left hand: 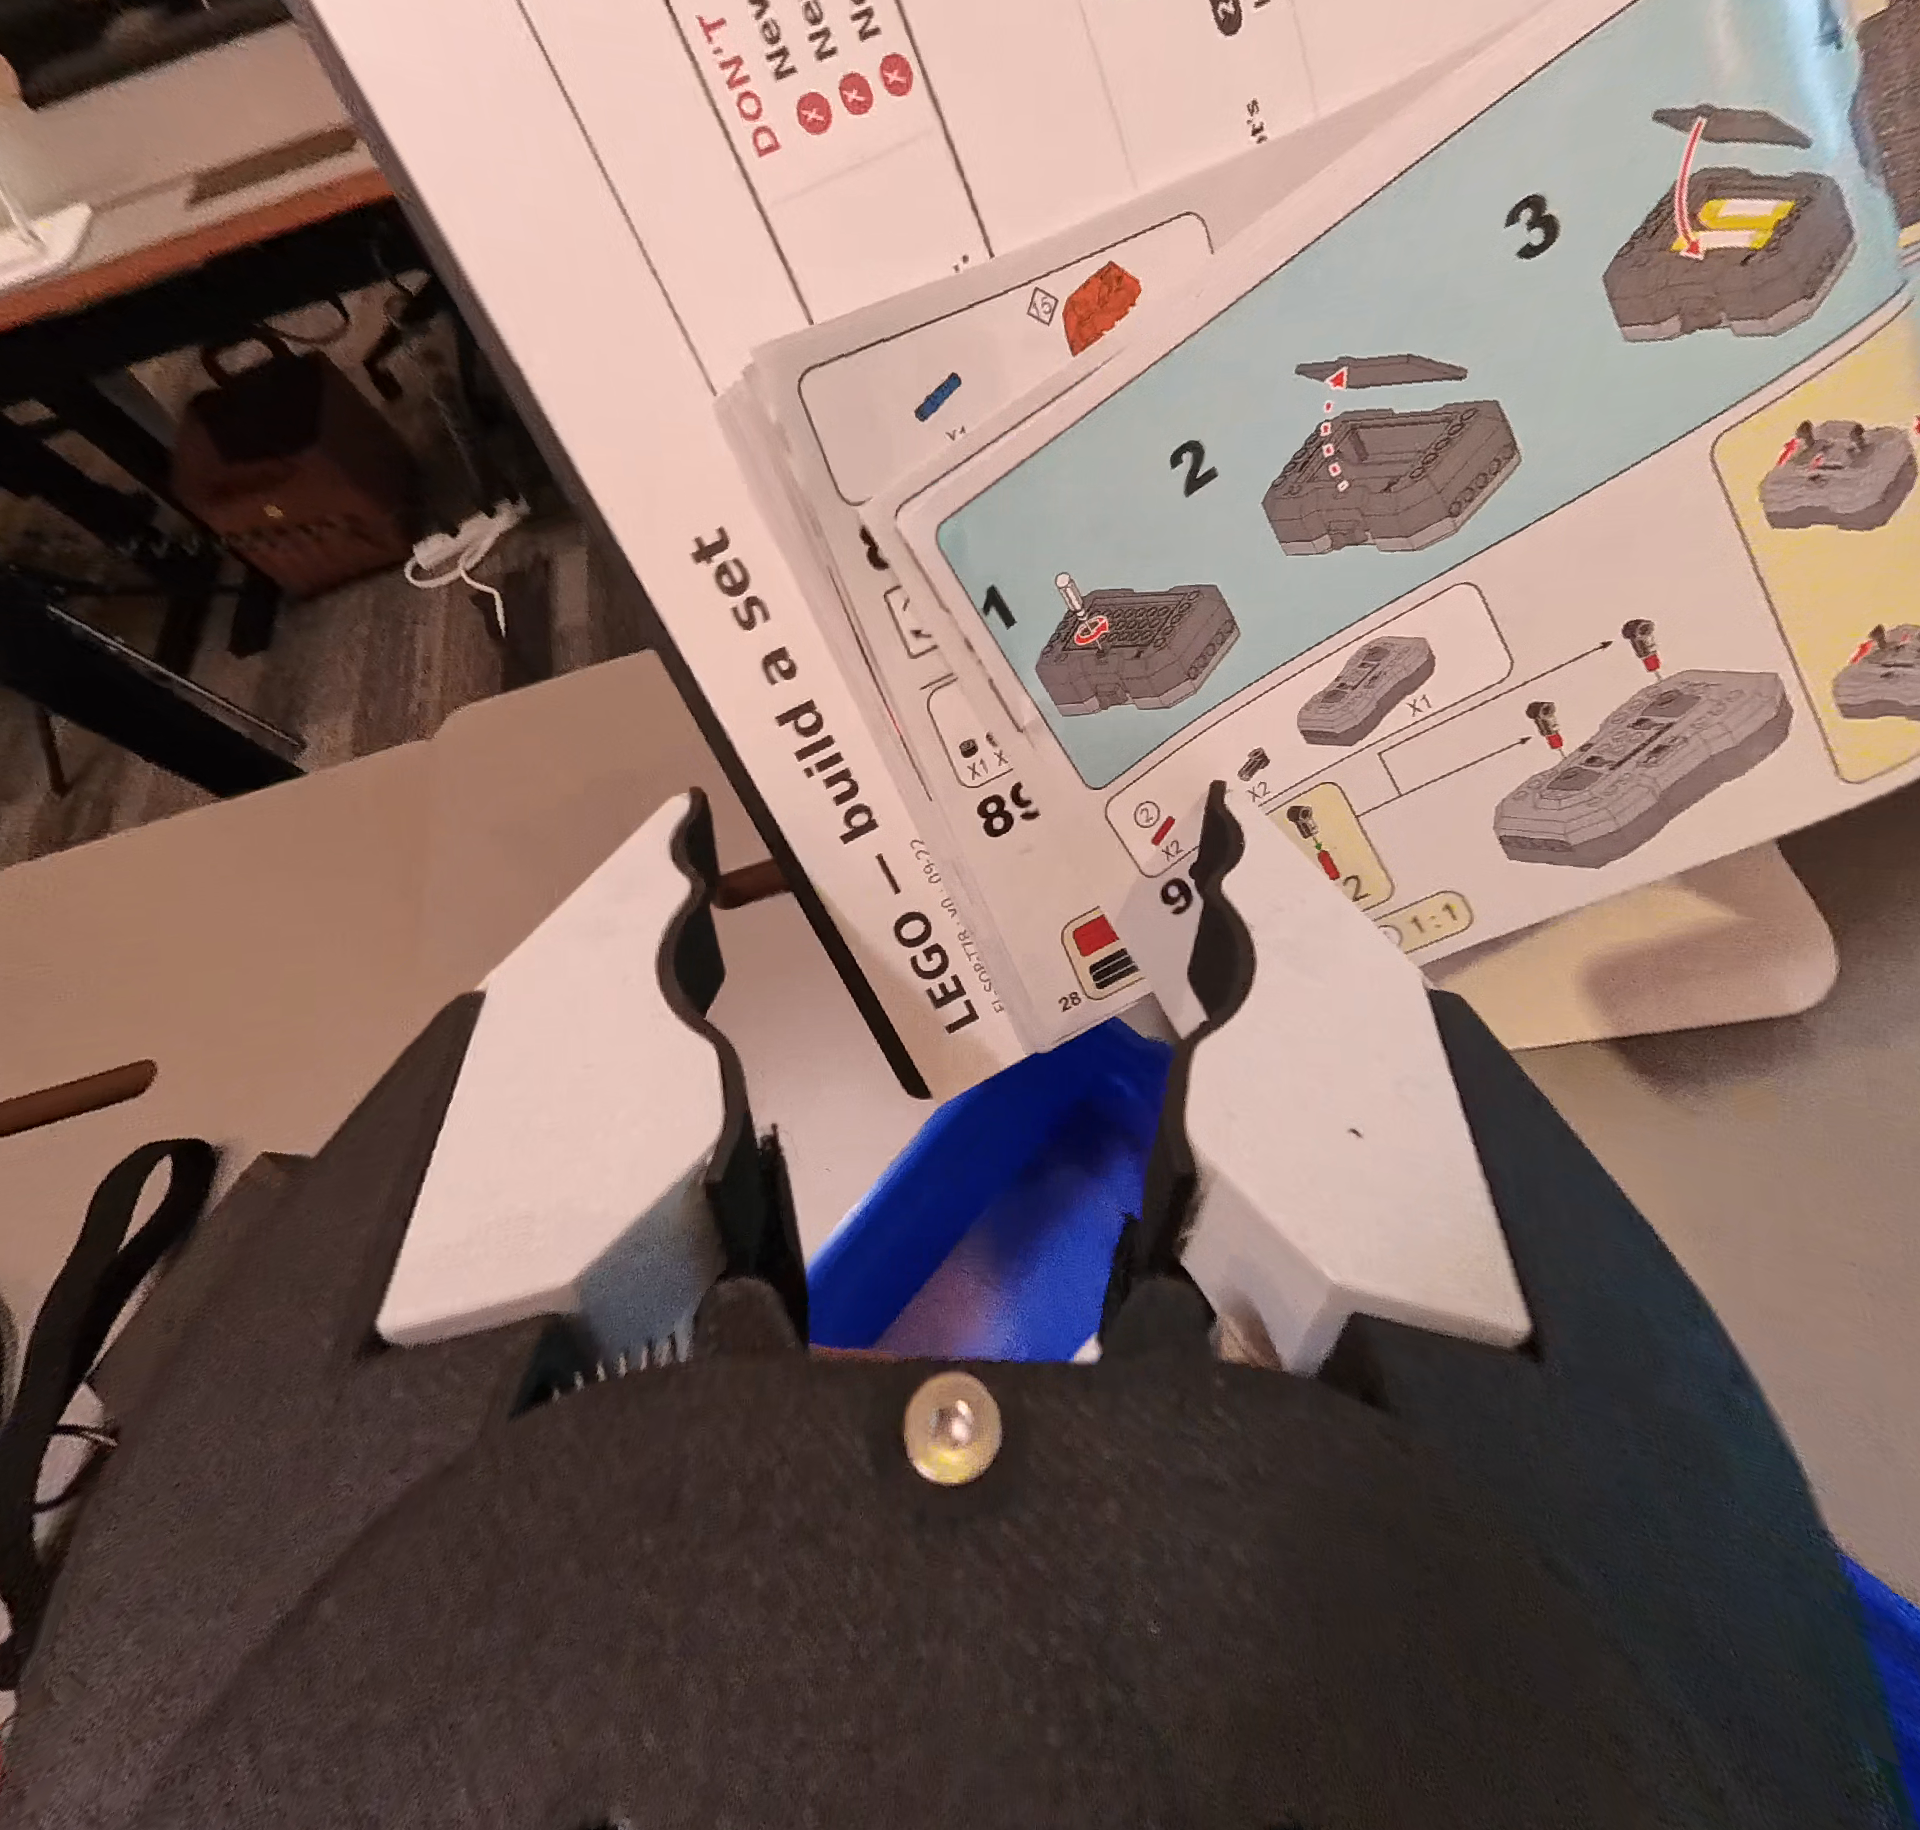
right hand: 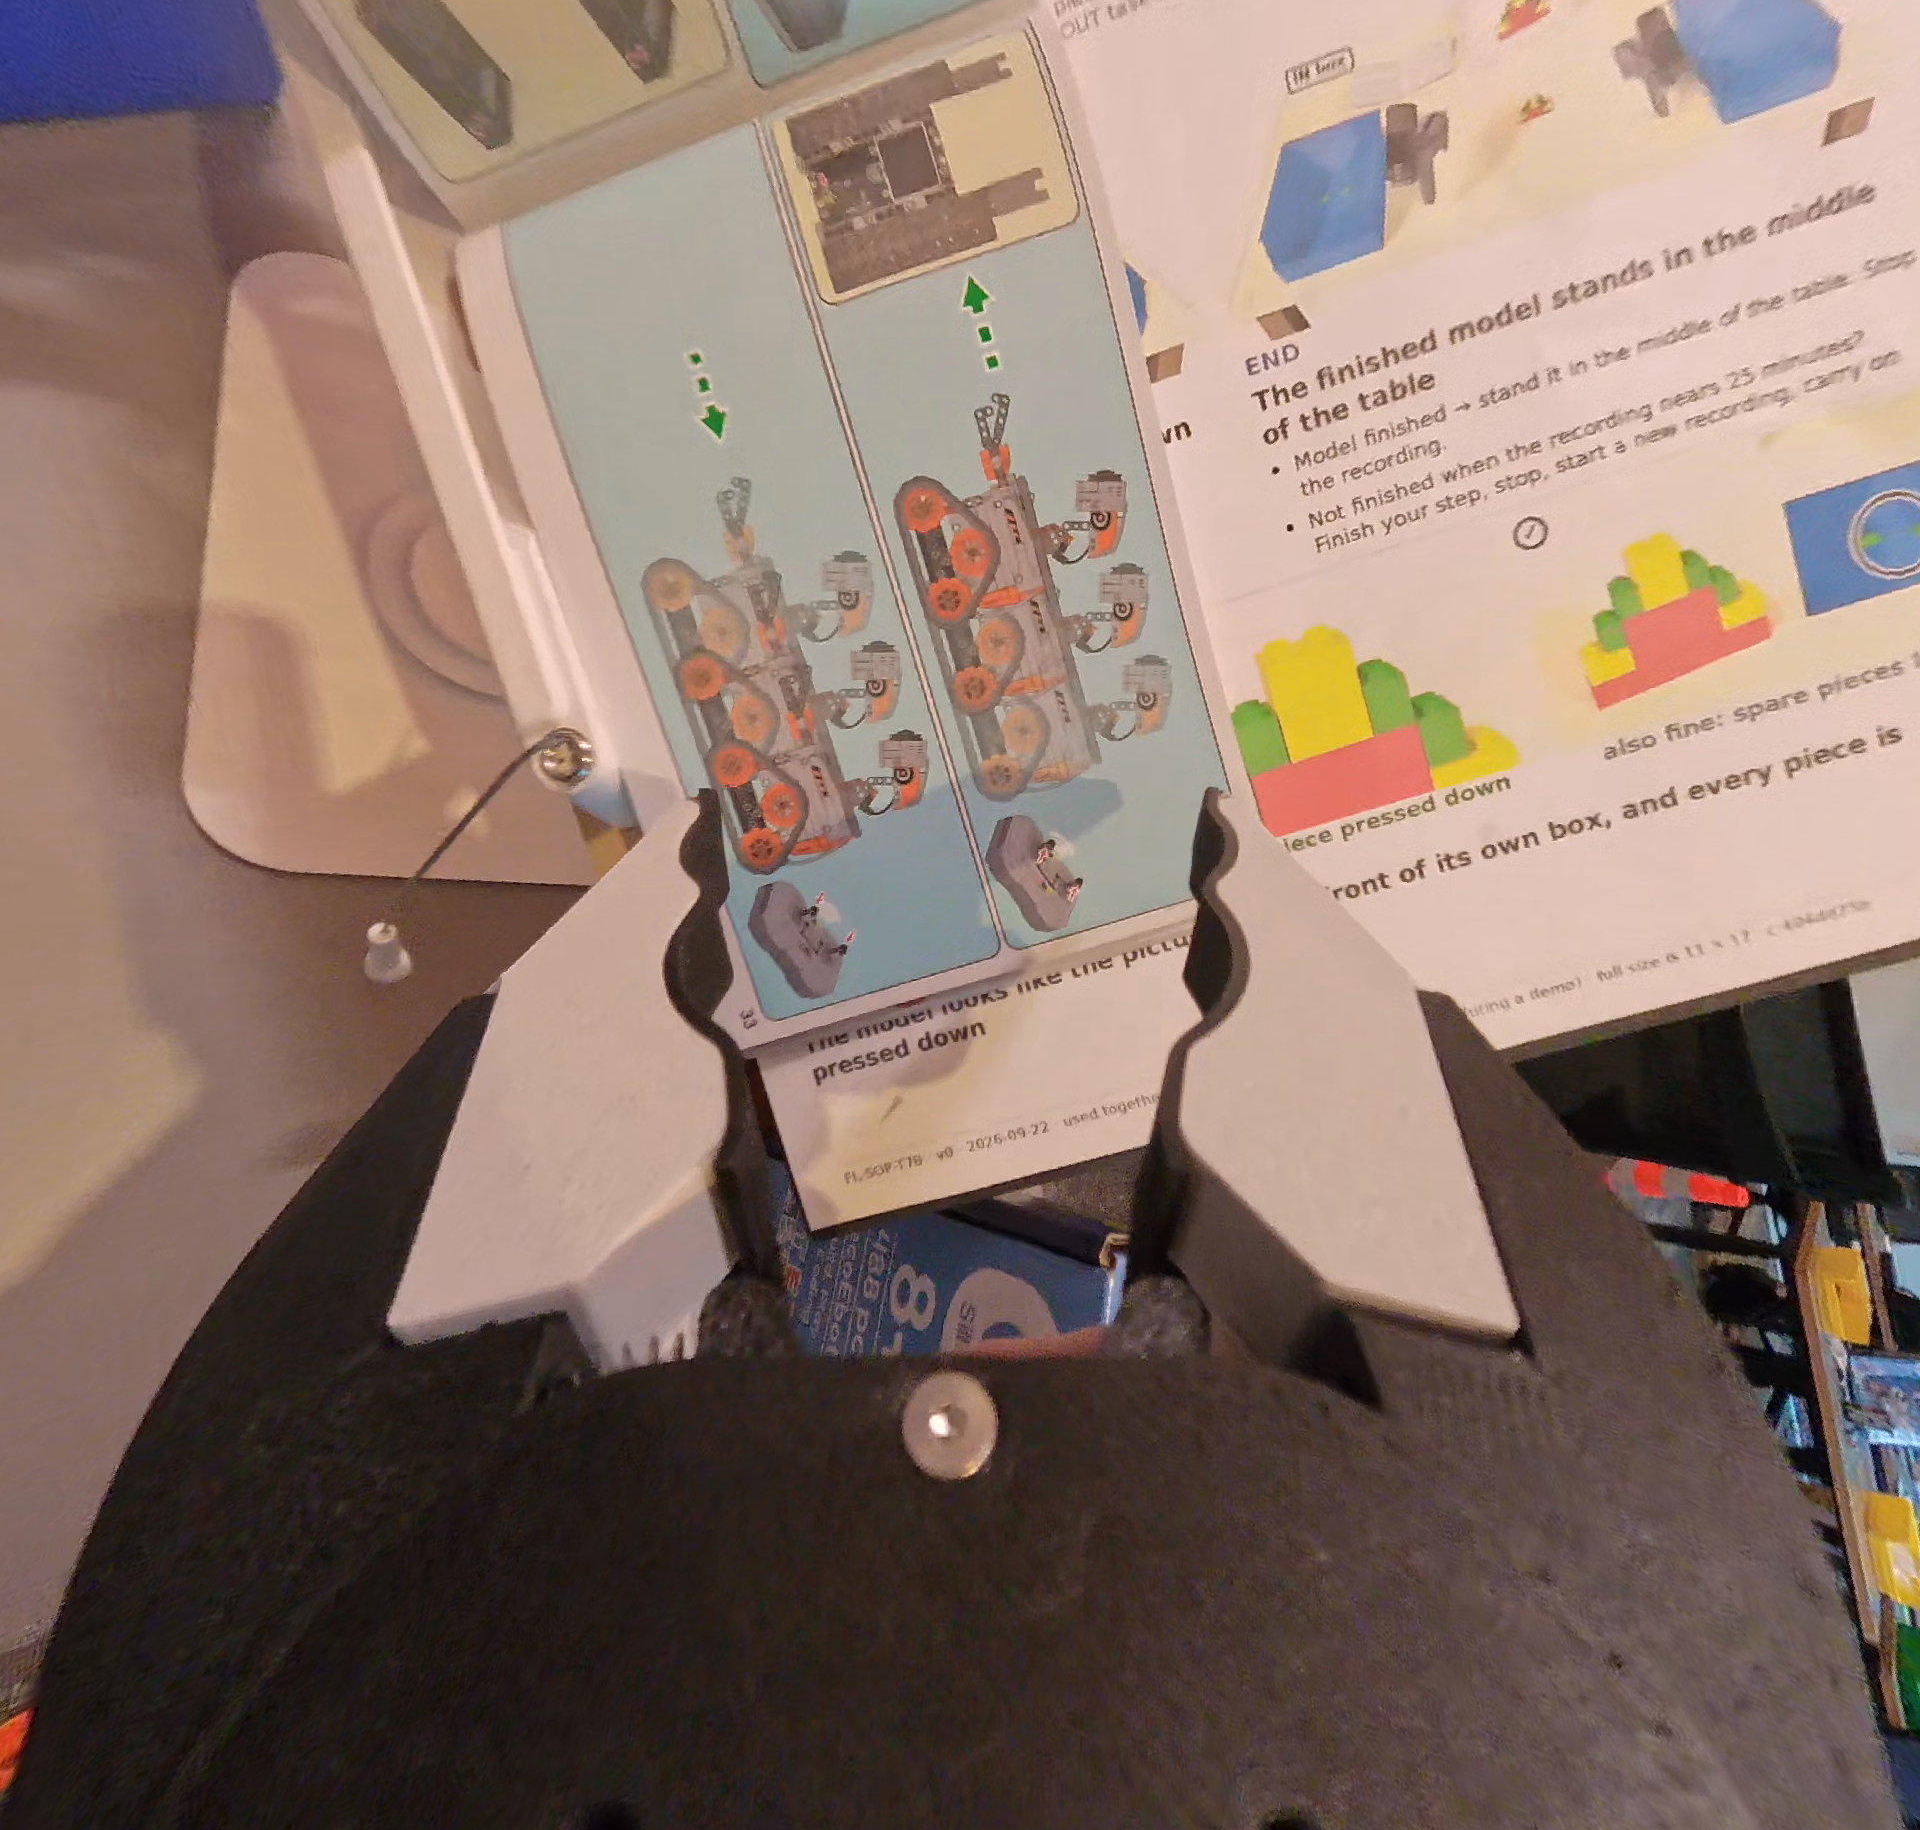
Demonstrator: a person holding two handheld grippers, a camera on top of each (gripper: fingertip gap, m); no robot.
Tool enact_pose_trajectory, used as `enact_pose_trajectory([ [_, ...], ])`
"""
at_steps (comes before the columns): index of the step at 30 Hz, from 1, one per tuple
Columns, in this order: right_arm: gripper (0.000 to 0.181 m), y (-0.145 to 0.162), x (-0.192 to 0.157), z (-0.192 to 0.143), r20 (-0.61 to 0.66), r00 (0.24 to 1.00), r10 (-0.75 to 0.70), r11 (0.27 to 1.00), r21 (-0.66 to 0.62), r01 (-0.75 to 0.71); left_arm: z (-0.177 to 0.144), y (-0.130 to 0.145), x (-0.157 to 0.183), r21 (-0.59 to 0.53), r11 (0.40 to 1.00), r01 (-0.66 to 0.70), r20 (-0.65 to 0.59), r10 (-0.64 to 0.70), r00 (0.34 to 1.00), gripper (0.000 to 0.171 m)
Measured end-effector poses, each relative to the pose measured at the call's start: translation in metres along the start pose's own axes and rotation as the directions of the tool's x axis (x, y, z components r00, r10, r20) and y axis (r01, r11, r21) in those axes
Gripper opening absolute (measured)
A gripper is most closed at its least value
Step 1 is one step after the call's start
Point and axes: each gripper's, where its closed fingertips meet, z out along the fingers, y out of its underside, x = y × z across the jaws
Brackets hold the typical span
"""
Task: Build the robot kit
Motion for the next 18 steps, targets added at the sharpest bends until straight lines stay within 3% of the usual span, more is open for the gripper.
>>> enact_pose_trajectory([
  [9, 0.063, 0.013, 0.003, 0.017, -0.042, 0.999, -0.022, 0.999, -0.048, 0.02, 0.001, -0.002, 0.0, -0.038, 0.999, -0.009, 0.005, 0.009, 1.0, 0.09],
  [14, 0.018, 0.013, -0.016, 0.018, -0.013, 0.991, -0.131, 0.99, -0.057, 0.13, 0.001, -0.005, 0.0, -0.035, 0.998, -0.043, 0.029, 0.044, 0.999, 0.089],
  [16, 0.0, 0.013, -0.019, 0.018, 0.017, 0.996, -0.089, 0.994, -0.061, 0.09, 0.001, -0.005, 0.001, -0.037, 0.998, -0.05, 0.028, 0.051, 0.998, 0.09],
  [18, 0.0, 0.014, -0.022, 0.017, 0.048, 0.995, -0.082, 0.995, -0.059, 0.085, 0.0, -0.003, 0.001, -0.036, 0.998, -0.049, 0.018, 0.05, 0.999, 0.088],
])
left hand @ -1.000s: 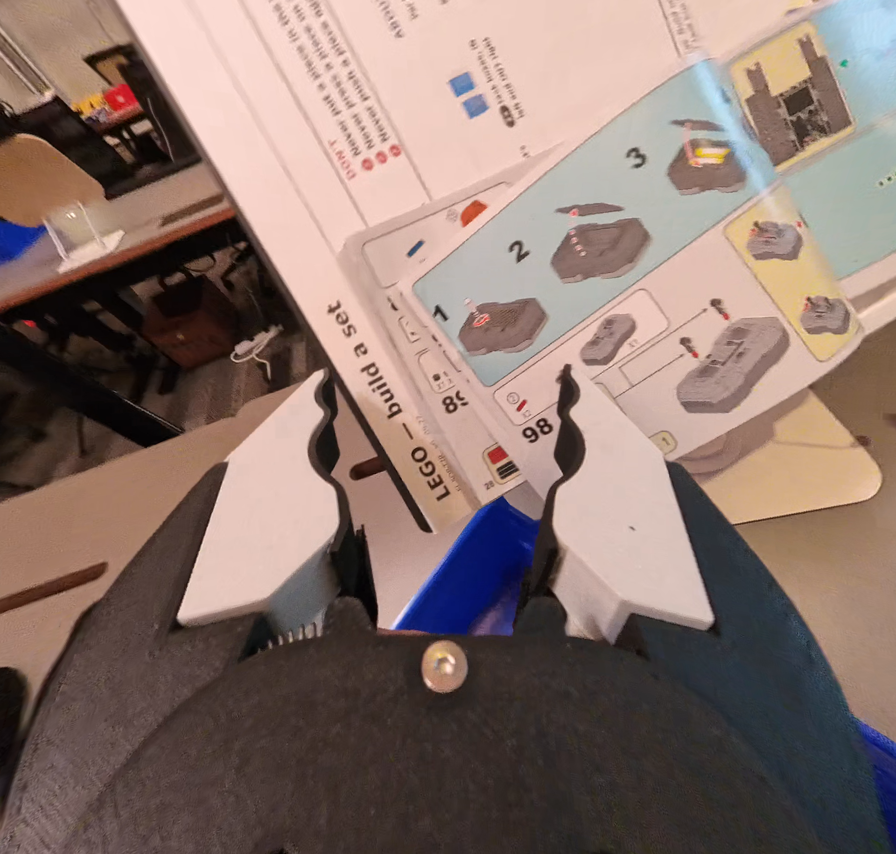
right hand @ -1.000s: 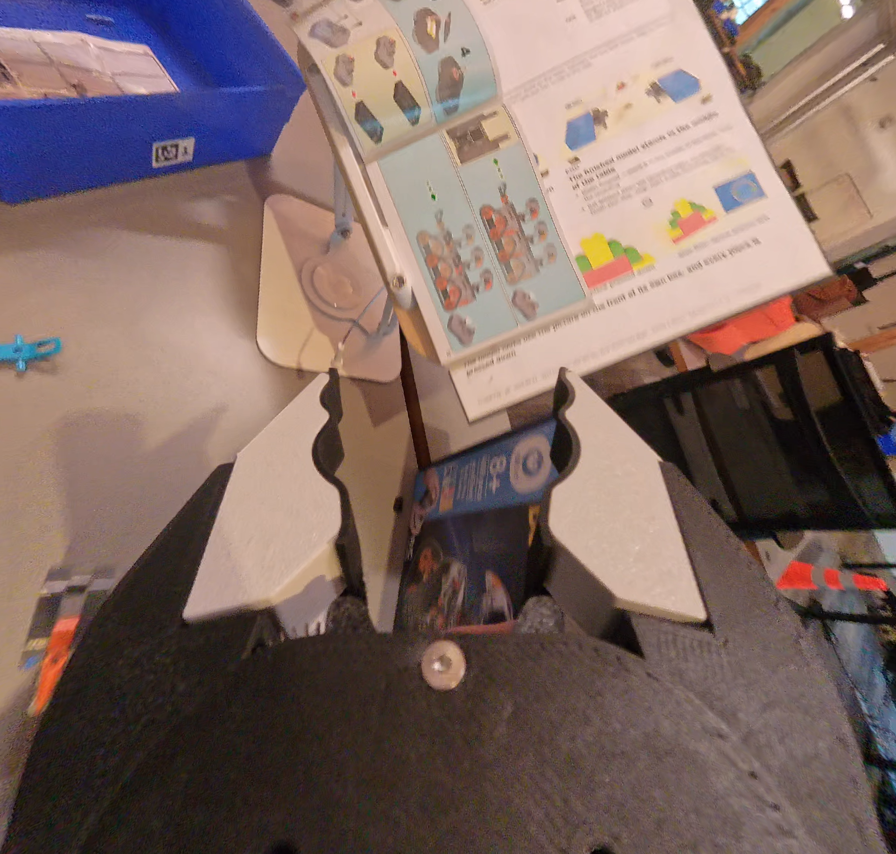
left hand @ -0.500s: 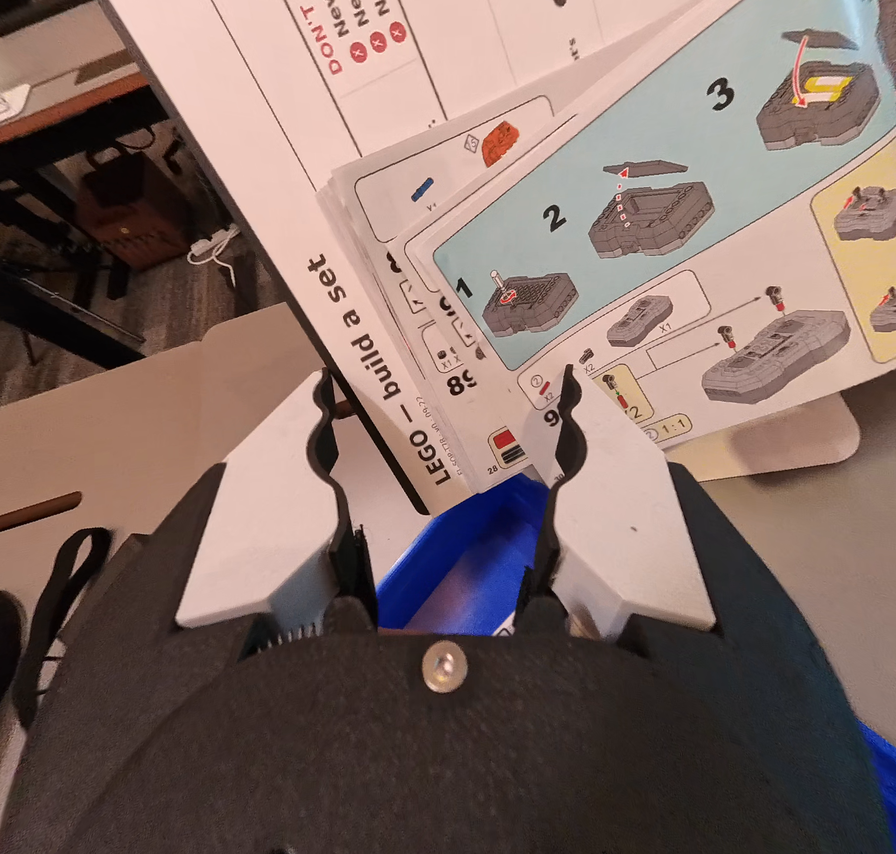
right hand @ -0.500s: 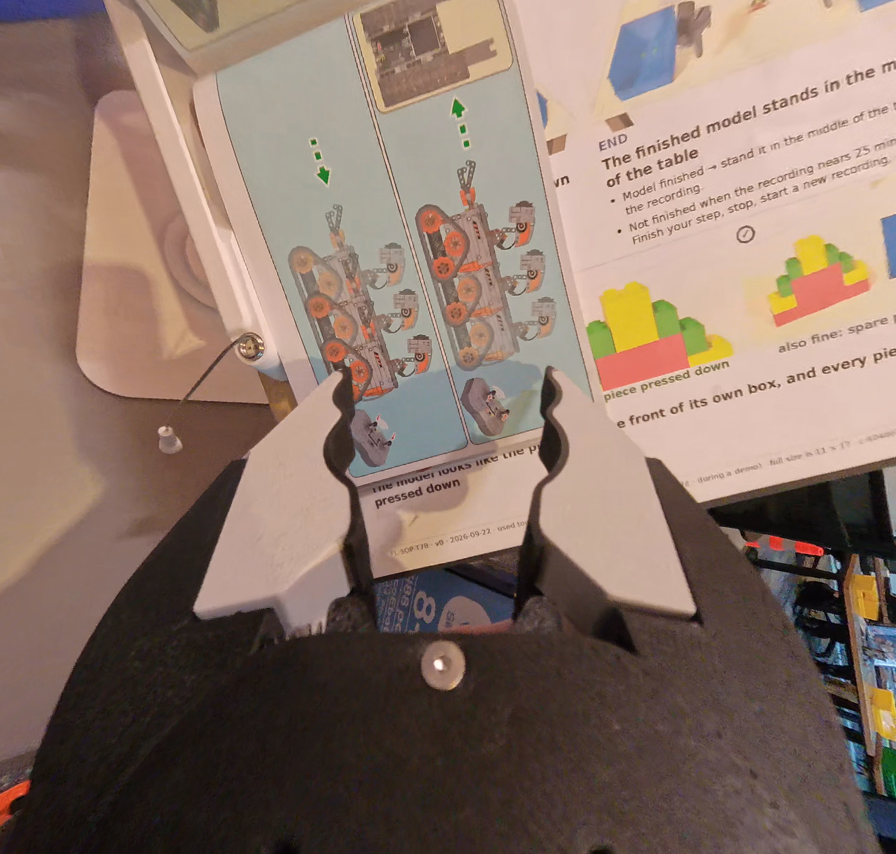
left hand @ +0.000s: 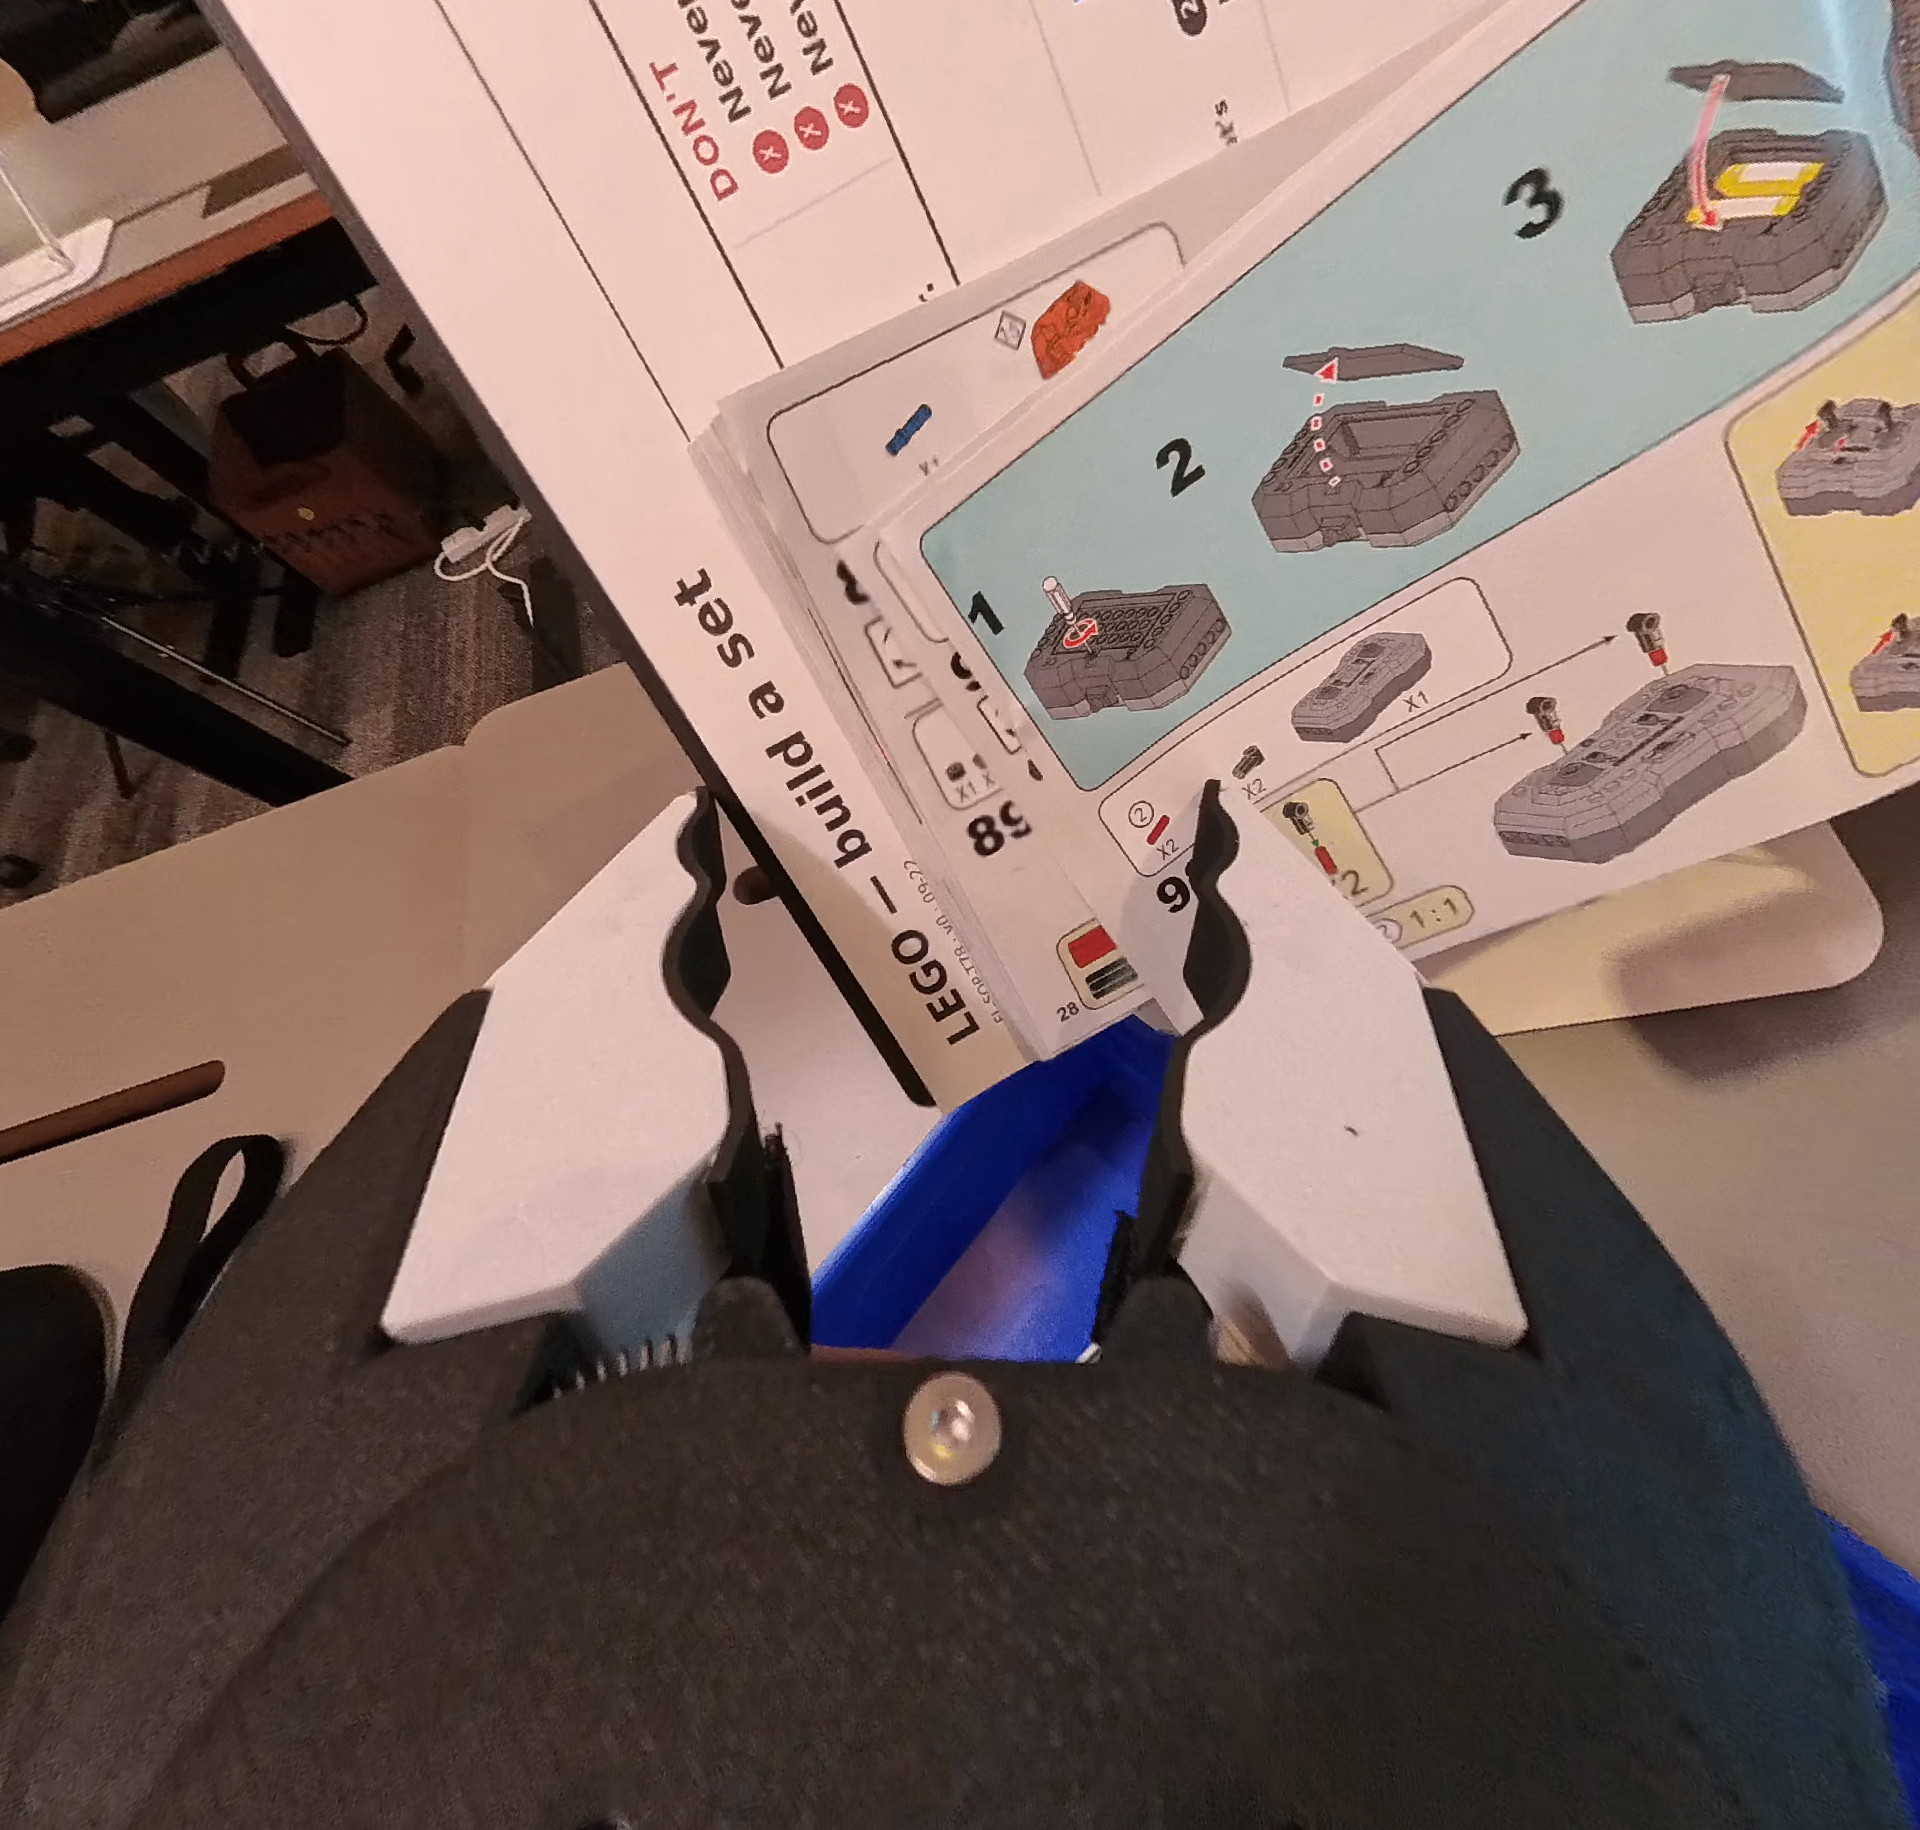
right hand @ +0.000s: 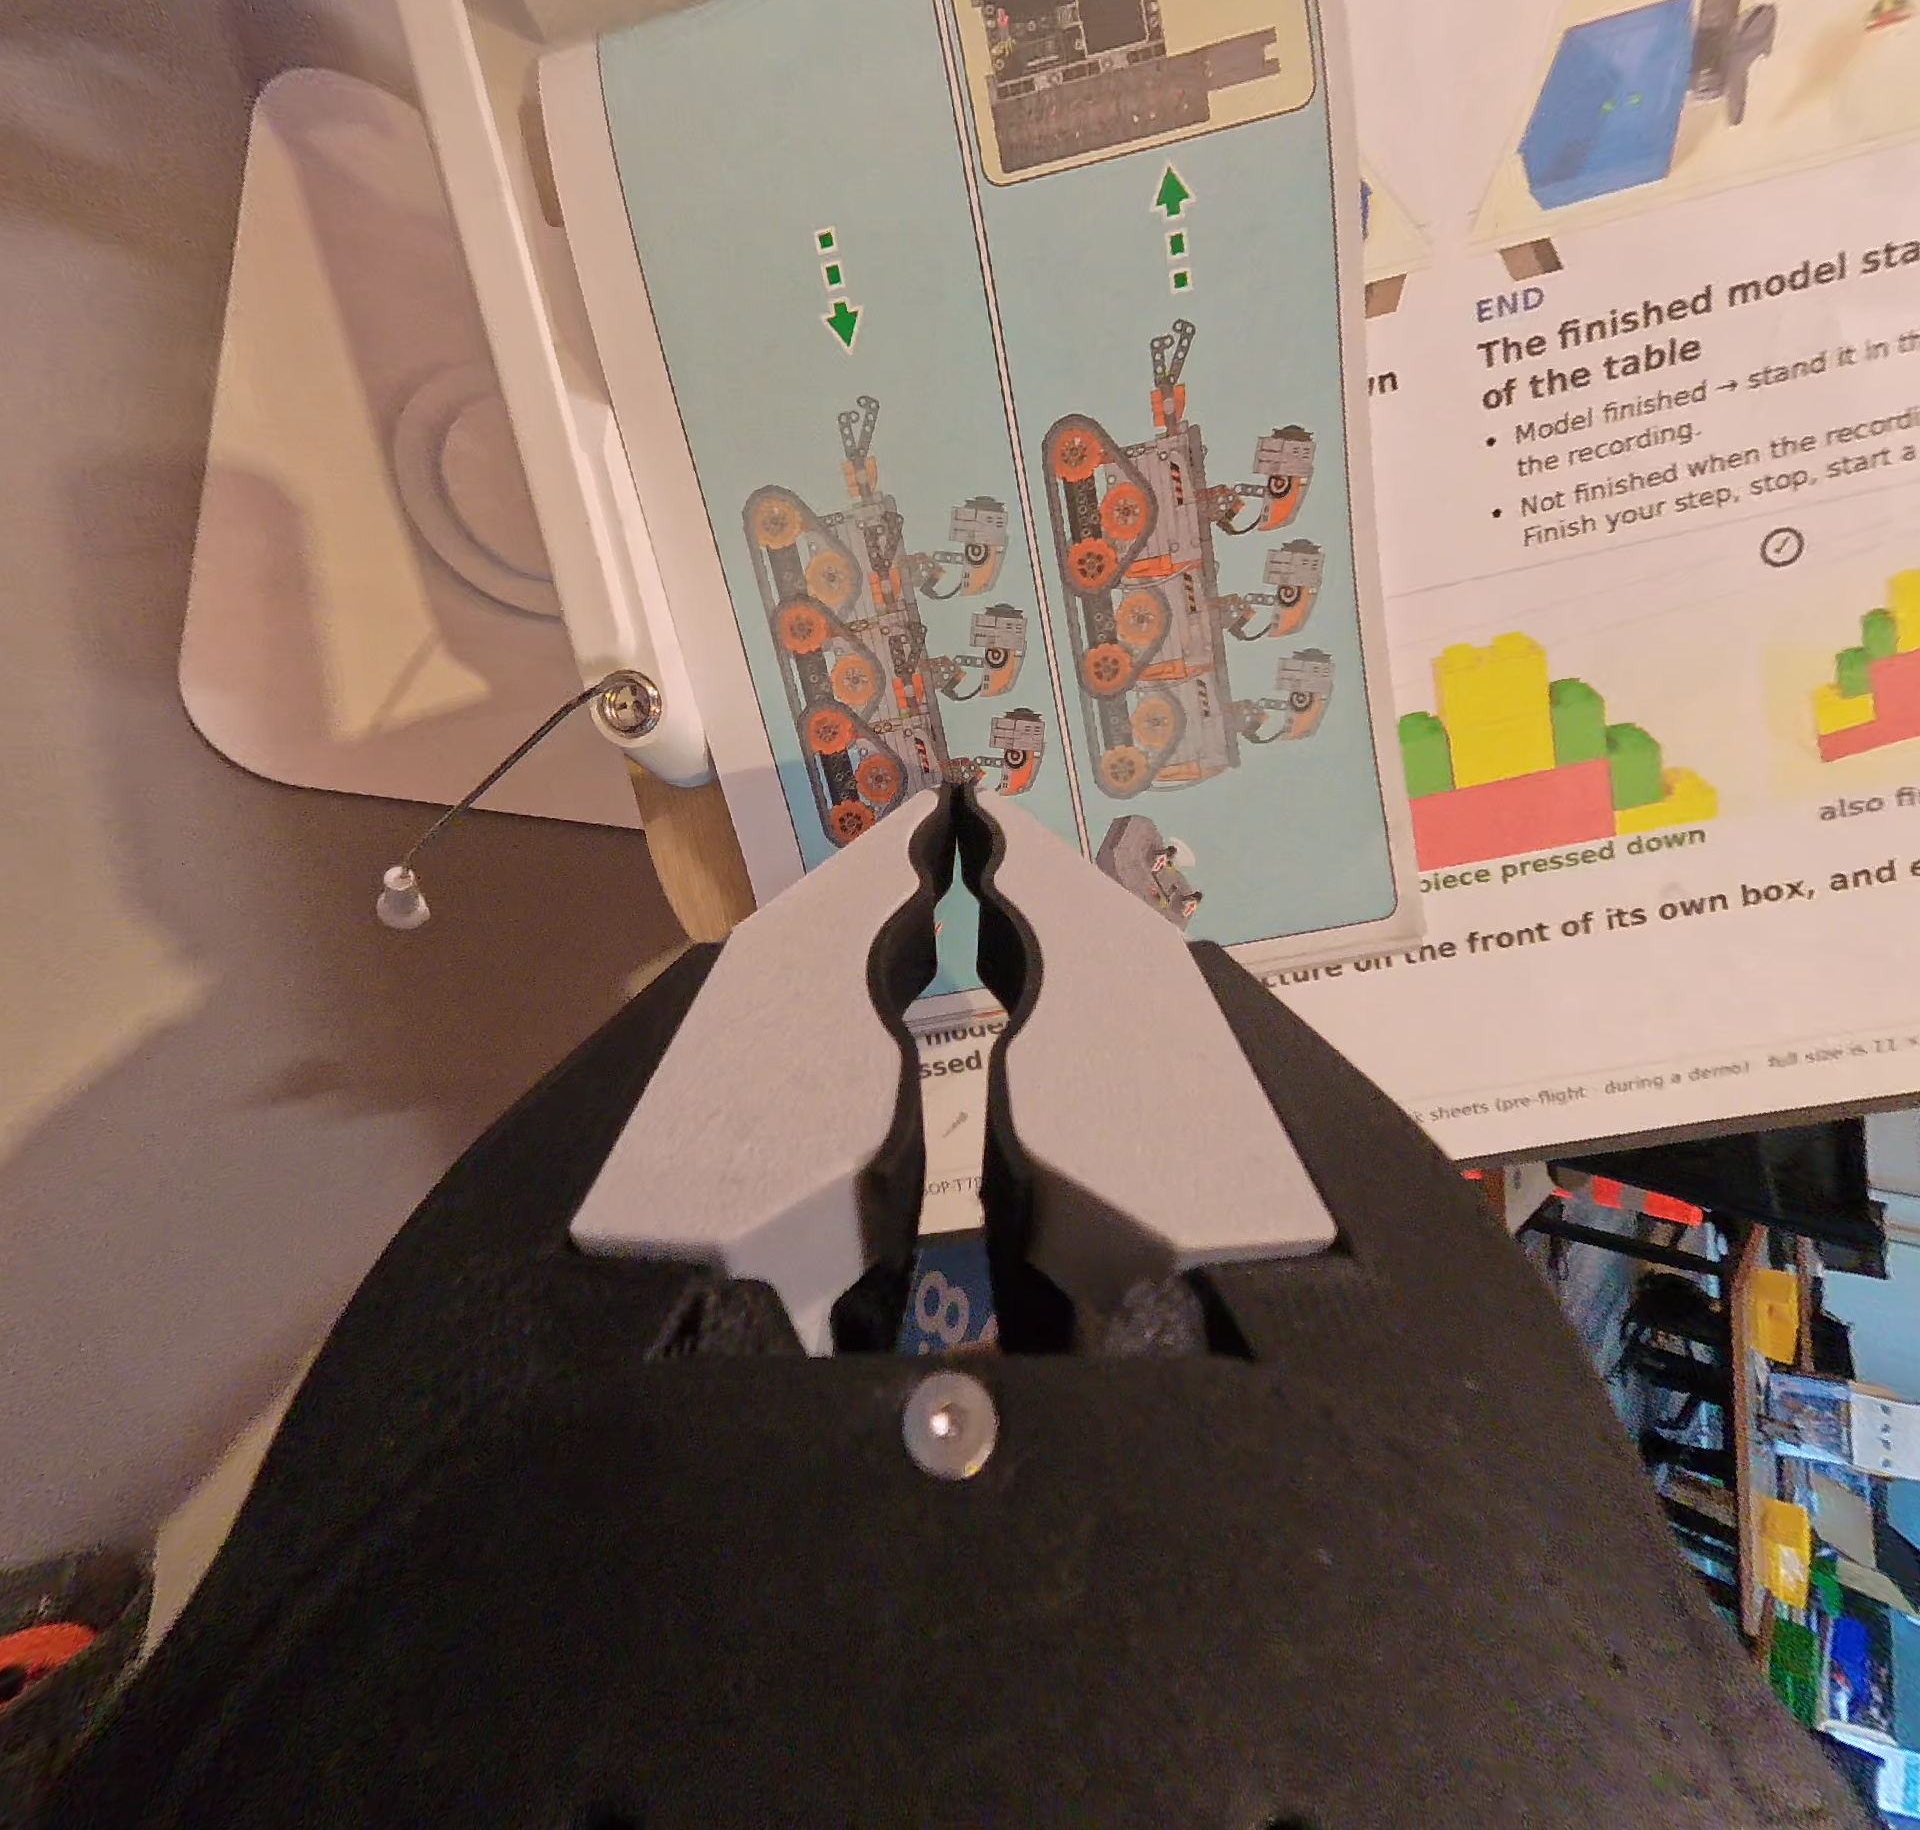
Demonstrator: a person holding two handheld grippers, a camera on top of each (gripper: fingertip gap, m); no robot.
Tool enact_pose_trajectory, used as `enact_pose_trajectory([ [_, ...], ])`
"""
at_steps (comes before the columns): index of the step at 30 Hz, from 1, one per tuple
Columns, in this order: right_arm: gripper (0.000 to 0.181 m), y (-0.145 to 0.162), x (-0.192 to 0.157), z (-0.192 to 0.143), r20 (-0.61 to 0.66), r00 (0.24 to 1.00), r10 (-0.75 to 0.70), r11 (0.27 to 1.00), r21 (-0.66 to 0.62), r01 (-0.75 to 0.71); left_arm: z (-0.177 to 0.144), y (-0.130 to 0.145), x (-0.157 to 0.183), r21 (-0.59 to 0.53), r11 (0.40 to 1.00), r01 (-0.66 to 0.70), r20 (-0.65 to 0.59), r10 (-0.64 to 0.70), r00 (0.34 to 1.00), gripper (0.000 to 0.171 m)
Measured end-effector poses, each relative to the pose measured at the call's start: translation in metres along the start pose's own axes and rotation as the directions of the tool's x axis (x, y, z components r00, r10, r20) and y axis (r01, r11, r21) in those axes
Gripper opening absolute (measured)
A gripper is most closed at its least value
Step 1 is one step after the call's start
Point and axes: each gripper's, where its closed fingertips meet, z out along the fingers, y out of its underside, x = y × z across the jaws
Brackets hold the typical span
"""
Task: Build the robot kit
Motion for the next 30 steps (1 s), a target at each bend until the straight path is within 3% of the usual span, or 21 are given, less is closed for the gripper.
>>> enact_pose_trajectory([
  [4, 0.0, -0.003, 0.004, -0.006, 0.008, 1.0, 0.029, 0.999, 0.02, -0.029, -0.006, 0.003, -0.007, 0.026, 0.999, 0.032, 0.0, -0.032, 0.999, 0.081],
  [7, 0.034, -0.017, 0.012, -0.015, 0.005, 0.995, 0.096, 0.993, 0.074, -0.096, -0.008, 0.012, -0.007, 0.026, 0.996, 0.084, -0.069, -0.082, 0.994, 0.068],
  [9, 0.032, -0.027, 0.008, -0.017, 0.047, 0.993, 0.112, 0.99, 0.08, -0.115, -0.006, 0.025, 0.006, -0.044, 0.984, 0.171, -0.176, -0.176, 0.968, 0.065],
  [11, 0.031, -0.038, 0.004, -0.016, 0.045, 0.996, 0.083, 0.993, 0.086, -0.086, -0.006, 0.039, 0.023, -0.115, 0.97, 0.213, -0.265, -0.237, 0.935, 0.083],
  [16, 0.027, -0.051, -0.015, -0.005, 0.088, 0.995, 0.04, 0.996, 0.07, -0.046, -0.012, 0.064, 0.038, -0.197, 0.948, 0.25, -0.331, -0.304, 0.893, 0.075],
  [20, 0.03, -0.054, -0.024, -0.001, 0.097, 0.995, 0.014, 0.998, 0.053, -0.02, -0.02, 0.063, 0.029, -0.152, 0.957, 0.245, -0.307, -0.282, 0.909, 0.057],
  [24, 0.049, -0.054, -0.008, -0.005, 0.059, 0.995, 0.075, 0.994, 0.072, -0.079, -0.038, 0.048, 0.011, -0.077, 0.965, 0.25, -0.275, -0.261, 0.925, 0.054],
  [26, 0.055, -0.057, -0.002, -0.006, 0.056, 0.993, 0.106, 0.989, 0.096, -0.111, -0.048, 0.03, -0.004, 0.02, 0.973, 0.228, -0.23, -0.218, 0.949, 0.047],
  [28, 0.057, -0.061, -0.002, -0.005, 0.067, 0.992, 0.103, 0.987, 0.117, -0.11, -0.061, -0.004, -0.004, 0.192, 0.963, 0.188, -0.264, -0.133, 0.955, 0.05],
  [30, 0.063, -0.068, -0.003, -0.002, 0.061, 0.995, 0.075, 0.988, 0.133, -0.083, -0.065, -0.027, -0.005, 0.294, 0.945, 0.147, -0.258, -0.069, 0.964, 0.049],
])
